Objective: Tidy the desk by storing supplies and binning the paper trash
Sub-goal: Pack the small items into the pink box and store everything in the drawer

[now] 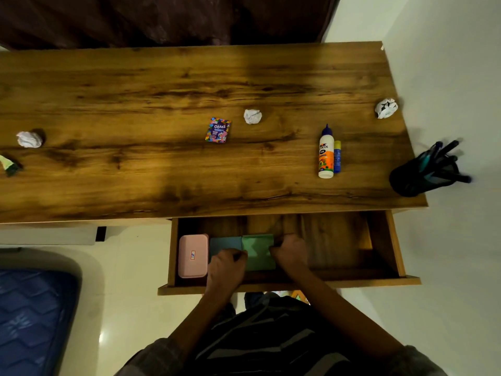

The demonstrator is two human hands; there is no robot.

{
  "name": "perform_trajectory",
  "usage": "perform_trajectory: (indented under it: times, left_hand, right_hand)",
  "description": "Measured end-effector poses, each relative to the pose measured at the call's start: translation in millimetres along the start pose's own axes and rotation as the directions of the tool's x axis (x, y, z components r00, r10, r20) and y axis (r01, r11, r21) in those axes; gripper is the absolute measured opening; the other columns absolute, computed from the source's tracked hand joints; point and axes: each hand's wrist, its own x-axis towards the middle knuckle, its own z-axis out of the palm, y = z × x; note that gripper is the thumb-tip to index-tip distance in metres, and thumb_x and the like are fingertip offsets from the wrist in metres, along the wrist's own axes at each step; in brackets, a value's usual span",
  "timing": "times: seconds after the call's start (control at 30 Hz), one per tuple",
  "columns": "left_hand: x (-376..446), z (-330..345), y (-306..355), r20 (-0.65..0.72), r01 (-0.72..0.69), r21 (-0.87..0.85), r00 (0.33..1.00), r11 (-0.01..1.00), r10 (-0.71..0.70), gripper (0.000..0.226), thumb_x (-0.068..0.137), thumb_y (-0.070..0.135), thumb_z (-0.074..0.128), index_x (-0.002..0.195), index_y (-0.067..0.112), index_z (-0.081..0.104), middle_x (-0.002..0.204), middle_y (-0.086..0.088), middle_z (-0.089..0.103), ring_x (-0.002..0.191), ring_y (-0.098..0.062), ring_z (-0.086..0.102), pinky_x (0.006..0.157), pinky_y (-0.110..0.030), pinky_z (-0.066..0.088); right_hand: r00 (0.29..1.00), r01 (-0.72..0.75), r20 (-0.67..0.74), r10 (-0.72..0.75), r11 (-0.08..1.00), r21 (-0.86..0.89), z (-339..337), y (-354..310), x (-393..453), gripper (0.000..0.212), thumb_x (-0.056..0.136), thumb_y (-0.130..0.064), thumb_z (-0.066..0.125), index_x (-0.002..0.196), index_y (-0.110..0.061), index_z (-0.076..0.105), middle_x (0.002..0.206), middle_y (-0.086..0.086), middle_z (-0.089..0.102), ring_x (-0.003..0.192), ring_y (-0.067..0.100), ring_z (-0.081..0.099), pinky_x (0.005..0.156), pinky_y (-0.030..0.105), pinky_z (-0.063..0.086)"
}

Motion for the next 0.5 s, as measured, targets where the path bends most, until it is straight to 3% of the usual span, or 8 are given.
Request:
perform_trajectory:
  times: [0.07,0.17,0.3,0.5]
  left_hand:
    - [-3,-2,-7,-0.015,0.0,-0.028,1.0,1.0,0.0,0.026,0.103,0.035,0.056,0.1,0.024,0.079,0.093,0.003,0.077,0.074,-0.009,0.063,0.072,-0.027,0.05]
    - [-7,-8,-17,-0.026,0.001,-0.129,1.0,0.992,-0.004,0.024,0.1,0.035,0.058,0.086,0.029,0.077,0.084,0.007,0.077,0.074,-0.014,0.073,0.079,-0.034,0.059]
    - [-17,-15,-25,-0.011,-0.014,-0.271,1.0,0.962,0.012,0.022,0.1,0.026,0.062,0.085,0.022,0.078,0.075,0.004,0.078,0.063,-0.013,0.074,0.074,-0.034,0.061]
    - [-27,-22,-36,0.014,-0.003,-0.441,1.0,0.898,0.011,0.021,0.1,0.018,0.062,0.09,0.017,0.08,0.078,0.001,0.08,0.074,-0.015,0.076,0.077,-0.033,0.061]
  right_hand:
    - [1.0,0.003,0.01,-0.003,1.0,0.01,-1,0,2,0.03,0.081,-0.024,0.077,0.102,-0.003,0.074,0.102,0.015,0.074,0.096,0.032,0.07,0.074,0.031,0.051]
    - [0.999,0.021,0.05,-0.022,0.999,0.025,-6,4,3,0.028,0.083,-0.027,0.075,0.105,-0.011,0.078,0.106,0.01,0.076,0.099,0.027,0.071,0.083,0.032,0.055]
    - [0.997,-0.014,0.076,0.009,0.998,0.064,-11,5,-2,0.03,0.084,-0.033,0.073,0.11,-0.018,0.077,0.107,0.002,0.075,0.1,0.021,0.07,0.077,0.025,0.051]
    - [0.998,-0.026,0.056,0.016,0.982,0.189,-24,18,-20,0.025,0.087,-0.033,0.073,0.11,-0.022,0.077,0.102,-0.002,0.075,0.097,0.017,0.069,0.084,0.031,0.054]
